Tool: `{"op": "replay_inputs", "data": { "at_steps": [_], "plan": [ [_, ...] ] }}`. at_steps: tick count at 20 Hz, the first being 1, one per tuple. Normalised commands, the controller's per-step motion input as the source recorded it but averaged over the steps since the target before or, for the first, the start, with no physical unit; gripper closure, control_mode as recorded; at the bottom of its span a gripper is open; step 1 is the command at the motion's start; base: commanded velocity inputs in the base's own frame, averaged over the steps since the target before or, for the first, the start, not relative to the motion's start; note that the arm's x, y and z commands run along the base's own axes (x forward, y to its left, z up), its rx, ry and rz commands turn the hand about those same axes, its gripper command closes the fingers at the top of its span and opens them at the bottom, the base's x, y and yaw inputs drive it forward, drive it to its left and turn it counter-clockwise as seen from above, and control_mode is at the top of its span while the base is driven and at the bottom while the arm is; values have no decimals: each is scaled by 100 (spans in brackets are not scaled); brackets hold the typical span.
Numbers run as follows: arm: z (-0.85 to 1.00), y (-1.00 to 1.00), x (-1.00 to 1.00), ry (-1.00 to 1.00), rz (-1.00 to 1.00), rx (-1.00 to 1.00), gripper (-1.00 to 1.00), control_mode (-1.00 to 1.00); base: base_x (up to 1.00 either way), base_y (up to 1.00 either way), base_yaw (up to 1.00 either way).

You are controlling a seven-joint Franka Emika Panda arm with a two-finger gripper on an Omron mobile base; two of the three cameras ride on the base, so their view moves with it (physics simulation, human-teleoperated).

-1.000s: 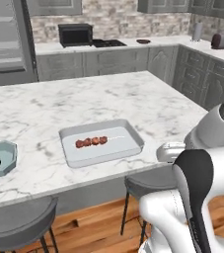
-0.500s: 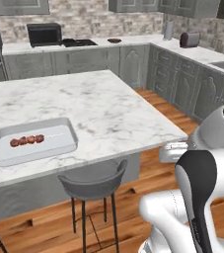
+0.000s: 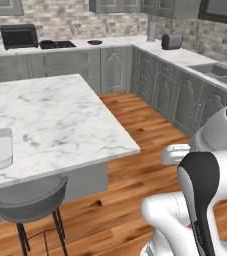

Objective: Place the cold items (mushroom and squash) from the fridge in one tupperware on the dining counter. Place the warm items (kebab skewer and hot dog) in the stove area in another tupperware.

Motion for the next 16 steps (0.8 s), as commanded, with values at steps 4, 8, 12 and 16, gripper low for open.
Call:
{"op": "replay_inputs", "data": {
  "at_steps": [4,8,12,16],
  "plan": [
    [0,0,0,0,0,0,-100,100,47,-98,0],
    [0,0,0,0,0,0,-100,100,87,-77,6],
    [0,0,0,0,0,0,-100,100,100,-44,9],
    [0,0,0,0,0,0,-100,100,100,-48,17]
  ]
}}
